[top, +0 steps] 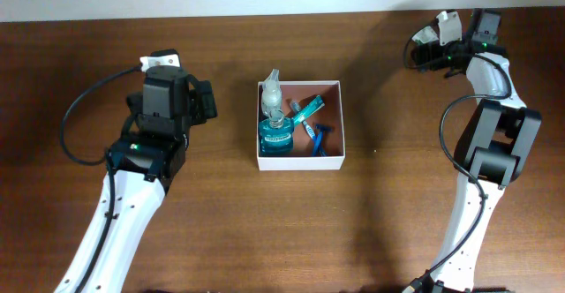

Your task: Pack container

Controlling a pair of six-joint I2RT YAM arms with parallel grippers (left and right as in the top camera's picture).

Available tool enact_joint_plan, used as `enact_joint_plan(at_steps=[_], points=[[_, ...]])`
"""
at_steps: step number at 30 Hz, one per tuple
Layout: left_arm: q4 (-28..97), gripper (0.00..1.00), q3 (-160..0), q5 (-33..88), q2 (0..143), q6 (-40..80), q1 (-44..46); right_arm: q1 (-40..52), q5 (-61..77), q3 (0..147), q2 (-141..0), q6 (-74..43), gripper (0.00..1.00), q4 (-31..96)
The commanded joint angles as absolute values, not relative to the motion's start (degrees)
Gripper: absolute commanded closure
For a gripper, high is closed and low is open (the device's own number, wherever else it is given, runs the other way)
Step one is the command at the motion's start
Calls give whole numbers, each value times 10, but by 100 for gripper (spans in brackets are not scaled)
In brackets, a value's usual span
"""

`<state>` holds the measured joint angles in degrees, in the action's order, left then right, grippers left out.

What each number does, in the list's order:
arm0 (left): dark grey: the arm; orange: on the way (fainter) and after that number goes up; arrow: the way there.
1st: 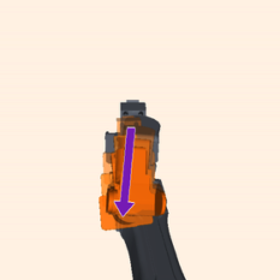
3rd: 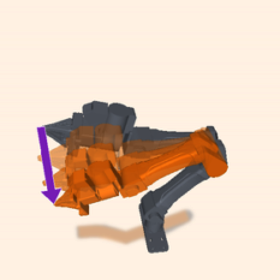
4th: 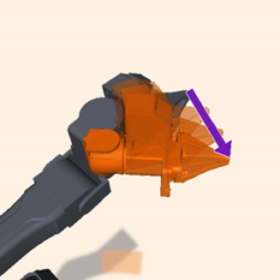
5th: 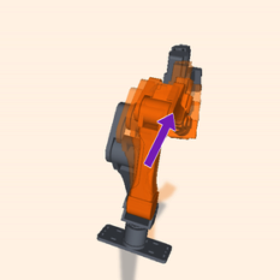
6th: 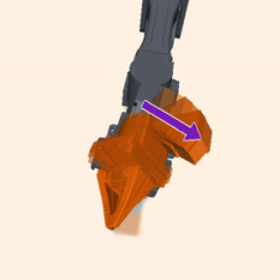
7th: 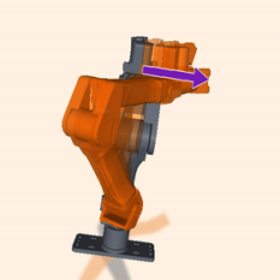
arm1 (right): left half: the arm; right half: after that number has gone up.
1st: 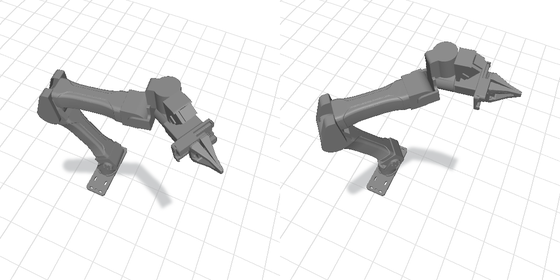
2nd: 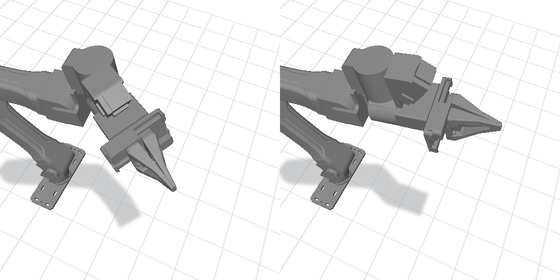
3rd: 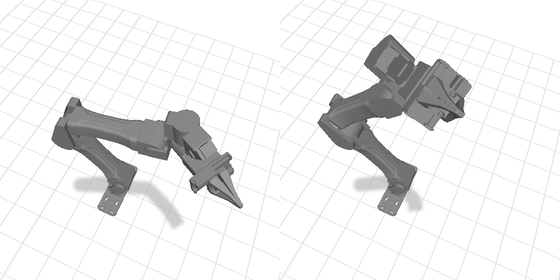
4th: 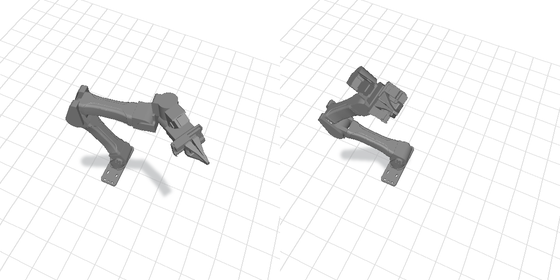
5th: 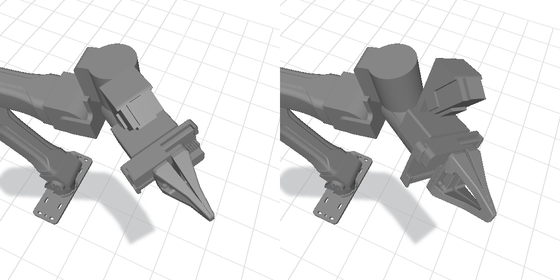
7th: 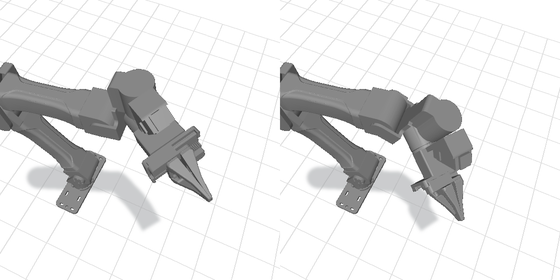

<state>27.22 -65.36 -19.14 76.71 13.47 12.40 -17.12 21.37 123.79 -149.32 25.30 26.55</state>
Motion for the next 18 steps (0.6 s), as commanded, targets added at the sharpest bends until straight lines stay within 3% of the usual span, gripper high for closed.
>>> enact_joint_plan(at_steps=[1, 4, 10, 14, 18], points=[[271, 1, -659, -197, 763, 132, 122, -168, 238, 1248, -1504, 250, 10, 277], [271, 1, -659, -197, 763, 132, 122, -165, 235, 1248, -1500, 243, 23, 274], [271, 1, -659, -197, 763, 132, 122, -165, 209, 1248, -1498, 230, 32, 270], [271, 1, -659, -197, 763, 132, 122, -165, 200, 1248, -1498, 230, 46, 270], [271, 1, -659, -197, 763, 132, 122, -165, 174, 1248, -1498, 206, 53, 266]])
